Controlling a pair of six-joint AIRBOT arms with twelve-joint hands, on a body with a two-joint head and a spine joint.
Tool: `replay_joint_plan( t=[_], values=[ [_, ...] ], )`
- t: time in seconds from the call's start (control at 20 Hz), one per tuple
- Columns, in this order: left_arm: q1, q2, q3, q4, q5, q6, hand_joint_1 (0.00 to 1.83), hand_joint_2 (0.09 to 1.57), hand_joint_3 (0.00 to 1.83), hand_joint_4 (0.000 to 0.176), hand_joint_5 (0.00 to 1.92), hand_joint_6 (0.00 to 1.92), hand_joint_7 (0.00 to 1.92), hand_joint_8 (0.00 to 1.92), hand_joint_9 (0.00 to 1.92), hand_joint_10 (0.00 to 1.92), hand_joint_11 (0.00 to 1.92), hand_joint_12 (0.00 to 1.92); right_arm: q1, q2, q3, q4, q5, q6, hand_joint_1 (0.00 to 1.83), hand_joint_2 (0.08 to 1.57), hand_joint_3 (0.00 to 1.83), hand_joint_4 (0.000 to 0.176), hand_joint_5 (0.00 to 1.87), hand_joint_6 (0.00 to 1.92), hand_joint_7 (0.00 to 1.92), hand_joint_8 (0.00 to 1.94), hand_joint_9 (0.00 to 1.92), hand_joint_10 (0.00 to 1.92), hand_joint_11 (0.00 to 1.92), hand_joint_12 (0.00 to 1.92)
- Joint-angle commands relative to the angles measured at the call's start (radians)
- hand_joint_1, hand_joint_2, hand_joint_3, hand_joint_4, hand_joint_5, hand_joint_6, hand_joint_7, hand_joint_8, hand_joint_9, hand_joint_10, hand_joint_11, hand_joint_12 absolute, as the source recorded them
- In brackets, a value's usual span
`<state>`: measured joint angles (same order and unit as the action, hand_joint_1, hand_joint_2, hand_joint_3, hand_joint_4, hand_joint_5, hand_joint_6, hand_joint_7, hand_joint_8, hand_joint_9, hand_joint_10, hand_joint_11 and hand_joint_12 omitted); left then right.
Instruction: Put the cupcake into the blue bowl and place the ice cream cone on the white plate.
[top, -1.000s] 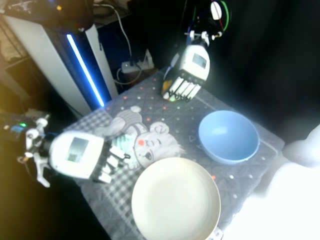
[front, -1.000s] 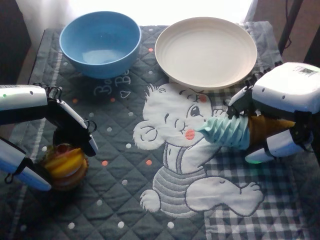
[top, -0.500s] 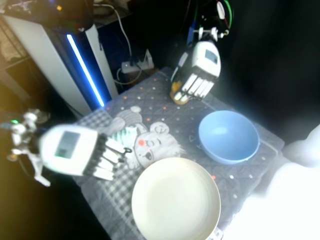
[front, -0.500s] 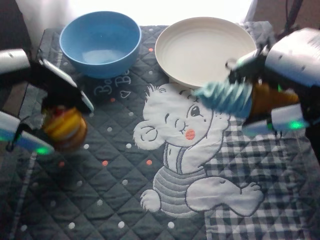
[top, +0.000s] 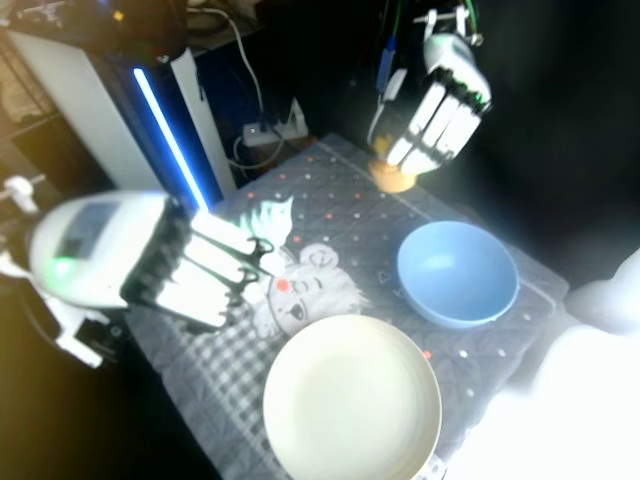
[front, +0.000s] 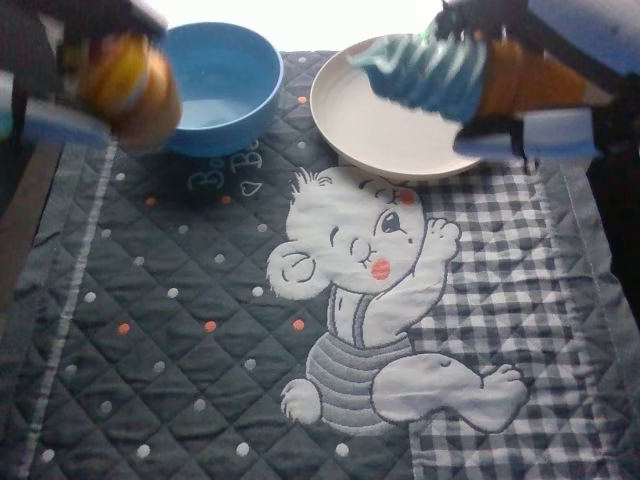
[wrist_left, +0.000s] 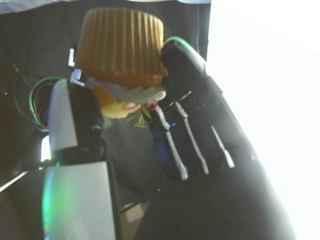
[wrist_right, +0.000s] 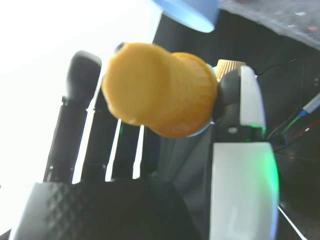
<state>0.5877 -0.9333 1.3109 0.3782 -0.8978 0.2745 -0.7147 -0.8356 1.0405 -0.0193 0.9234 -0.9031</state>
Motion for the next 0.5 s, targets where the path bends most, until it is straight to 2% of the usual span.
replay_joint_plan(
  t=[0.0, 0.05, 0.1, 0.2, 0.25, 0.35, 0.4, 0.45],
  values=[
    [-0.044, -0.016, 0.017, -0.06, -0.084, -0.003, 1.28, 1.03, 0.0, 0.0, 1.38, 0.11, 1.11, 0.91, 1.15, 0.45, 0.8, 1.3, 0.027, -0.008, 0.015, 0.037, 0.128, -0.013, 1.17, 1.1, 0.0, 0.0, 1.02, 0.89, 1.25, 0.47, 1.16, 1.12, 1.01, 1.56],
    [-0.079, -0.04, 0.047, -0.059, -0.054, -0.003, 1.38, 1.03, 0.0, 0.0, 1.19, 0.5, 1.16, 0.67, 1.16, 0.75, 0.92, 1.11, 0.041, -0.019, 0.032, 0.048, 0.118, -0.018, 1.17, 1.1, 0.0, 0.0, 1.02, 0.9, 1.31, 0.4, 1.19, 1.1, 1.03, 1.55],
    [-0.103, -0.06, 0.067, -0.059, -0.032, -0.003, 1.4, 1.03, 0.0, 0.0, 1.06, 0.77, 1.18, 0.55, 1.18, 0.79, 1.01, 0.93, 0.053, -0.031, 0.047, 0.053, 0.105, -0.018, 1.17, 1.09, 0.0, 0.0, 1.04, 0.87, 1.34, 0.34, 1.21, 1.05, 1.05, 1.52],
    [-0.141, -0.104, 0.127, -0.083, 0.017, 0.001, 1.4, 1.03, 0.0, 0.0, 1.03, 0.82, 1.21, 0.52, 1.18, 0.8, 1.01, 0.81, 0.092, -0.07, 0.098, 0.06, 0.049, -0.018, 1.18, 1.08, 0.0, 0.0, 1.07, 0.82, 1.38, 0.32, 1.23, 1.07, 1.1, 1.51],
    [-0.158, -0.135, 0.173, -0.111, 0.048, 0.001, 1.4, 1.04, 0.0, 0.0, 1.06, 0.77, 1.12, 0.68, 1.14, 0.88, 0.95, 0.87, 0.134, -0.111, 0.142, 0.06, -0.01, -0.018, 1.17, 1.07, 0.0, 0.0, 1.07, 0.82, 1.39, 0.32, 1.23, 1.09, 1.1, 1.52],
    [-0.191, -0.171, 0.222, -0.118, 0.11, 0.001, 1.4, 1.05, 0.0, 0.0, 1.04, 0.81, 1.09, 0.71, 1.15, 0.88, 0.97, 0.87, 0.184, -0.163, 0.197, 0.06, -0.08, -0.021, 1.18, 1.07, 0.0, 0.0, 1.08, 0.8, 1.39, 0.32, 1.23, 1.06, 1.1, 1.49],
    [-0.226, -0.206, 0.265, -0.108, 0.177, 0.008, 1.39, 1.05, 0.0, 0.0, 0.99, 0.88, 1.08, 0.7, 1.15, 0.88, 1.0, 0.87, 0.213, -0.197, 0.238, 0.06, -0.135, -0.023, 1.18, 1.07, 0.0, 0.0, 1.08, 0.81, 1.4, 0.35, 1.24, 1.1, 1.12, 1.52],
    [-0.253, -0.239, 0.302, -0.092, 0.229, 0.008, 1.39, 1.07, 0.0, 0.0, 1.02, 0.82, 1.04, 0.81, 1.04, 1.06, 0.84, 1.09, 0.231, -0.218, 0.265, 0.06, -0.17, -0.024, 1.17, 1.08, 0.0, 0.0, 1.07, 0.83, 1.36, 0.42, 1.24, 1.12, 1.14, 1.54]
  ],
)
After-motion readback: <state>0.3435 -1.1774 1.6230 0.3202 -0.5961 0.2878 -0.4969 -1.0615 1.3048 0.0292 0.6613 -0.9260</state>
